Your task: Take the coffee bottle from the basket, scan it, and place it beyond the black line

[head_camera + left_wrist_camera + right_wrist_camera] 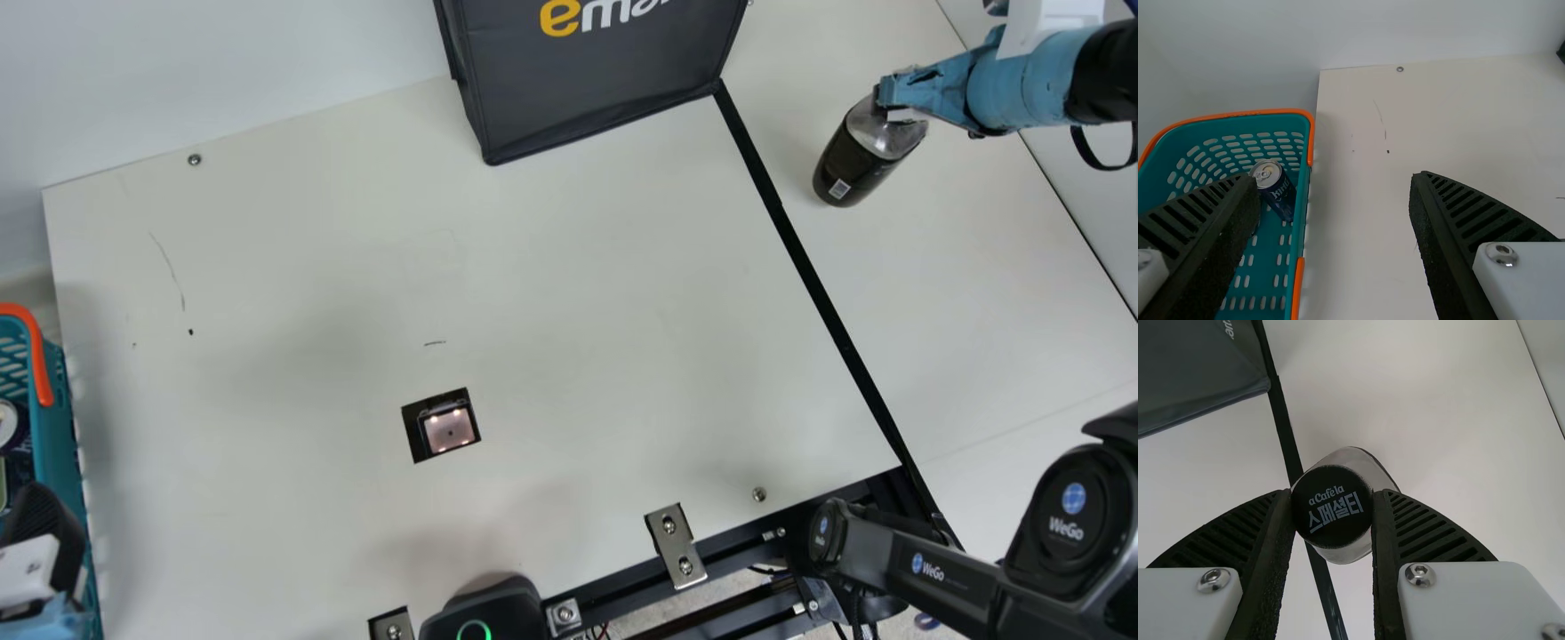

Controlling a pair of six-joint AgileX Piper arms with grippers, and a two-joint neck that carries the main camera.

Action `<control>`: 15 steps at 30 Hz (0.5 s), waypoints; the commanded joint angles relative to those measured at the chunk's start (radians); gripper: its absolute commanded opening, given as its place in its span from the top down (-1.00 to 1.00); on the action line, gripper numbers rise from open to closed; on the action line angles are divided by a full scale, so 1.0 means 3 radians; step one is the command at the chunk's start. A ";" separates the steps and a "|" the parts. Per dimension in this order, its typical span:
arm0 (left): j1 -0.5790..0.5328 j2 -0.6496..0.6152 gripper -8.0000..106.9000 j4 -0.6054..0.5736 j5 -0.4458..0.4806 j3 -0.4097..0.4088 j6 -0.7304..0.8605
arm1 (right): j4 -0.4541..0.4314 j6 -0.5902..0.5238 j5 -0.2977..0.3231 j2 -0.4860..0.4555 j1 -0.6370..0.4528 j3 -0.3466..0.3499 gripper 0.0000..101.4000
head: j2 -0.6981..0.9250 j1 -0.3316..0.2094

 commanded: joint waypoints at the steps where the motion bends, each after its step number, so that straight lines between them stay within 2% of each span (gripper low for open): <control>1: 0.0000 0.0000 -0.71 0.0000 0.0000 0.0000 0.0000 | 0.0001 -0.0015 -0.0007 -0.0002 -0.0022 0.0011 1.00 | -0.0003 -0.0056; 15: 0.0000 0.0000 -0.71 0.0000 0.0000 0.0000 0.0000 | -0.0007 -0.0019 -0.0113 -0.0018 -0.0085 0.0177 1.00 | -0.0003 -0.0056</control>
